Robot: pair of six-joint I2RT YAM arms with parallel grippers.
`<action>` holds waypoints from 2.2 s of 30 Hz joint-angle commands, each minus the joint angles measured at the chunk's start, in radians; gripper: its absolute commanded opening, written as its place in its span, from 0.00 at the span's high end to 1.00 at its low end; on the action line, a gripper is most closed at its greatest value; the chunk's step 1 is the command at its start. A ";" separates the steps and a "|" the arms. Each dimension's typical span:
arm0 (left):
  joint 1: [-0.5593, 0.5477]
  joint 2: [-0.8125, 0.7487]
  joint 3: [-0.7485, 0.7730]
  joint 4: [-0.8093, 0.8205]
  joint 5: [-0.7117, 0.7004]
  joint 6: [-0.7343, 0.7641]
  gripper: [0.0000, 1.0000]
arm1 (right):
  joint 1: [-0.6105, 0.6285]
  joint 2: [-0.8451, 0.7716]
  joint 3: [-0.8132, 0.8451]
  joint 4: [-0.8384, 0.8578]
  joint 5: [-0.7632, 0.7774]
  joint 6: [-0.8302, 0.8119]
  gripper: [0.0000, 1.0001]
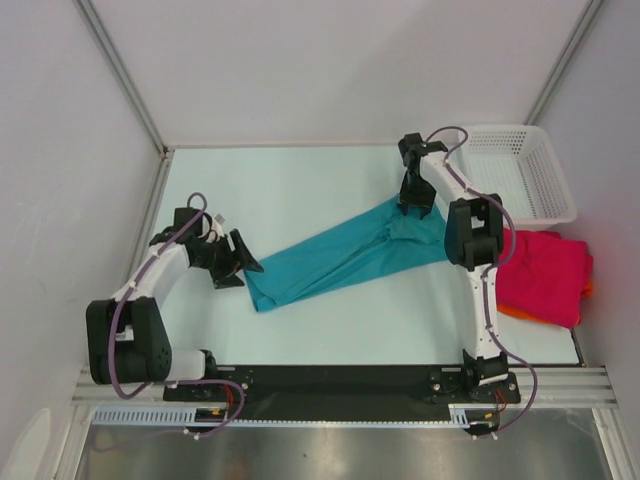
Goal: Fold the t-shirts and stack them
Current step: Rotate the tshirt 60 degrees
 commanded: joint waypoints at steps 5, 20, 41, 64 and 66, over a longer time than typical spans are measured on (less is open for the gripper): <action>-0.004 0.165 0.150 0.064 -0.131 -0.002 0.26 | 0.055 -0.400 -0.291 0.152 0.057 -0.028 0.46; -0.009 0.381 0.211 0.082 -0.270 -0.021 0.25 | 0.150 -0.758 -0.624 0.206 -0.004 0.001 0.46; -0.127 0.046 -0.118 0.148 -0.016 -0.110 1.00 | 0.122 -0.827 -0.686 0.212 -0.012 -0.019 0.45; -0.167 -0.392 -0.172 -0.072 -0.016 -0.141 0.11 | 0.076 -0.414 -0.466 0.241 -0.062 -0.022 0.43; -0.167 -0.390 -0.177 -0.069 -0.017 -0.138 0.11 | 0.061 -0.344 -0.417 0.232 -0.059 -0.031 0.41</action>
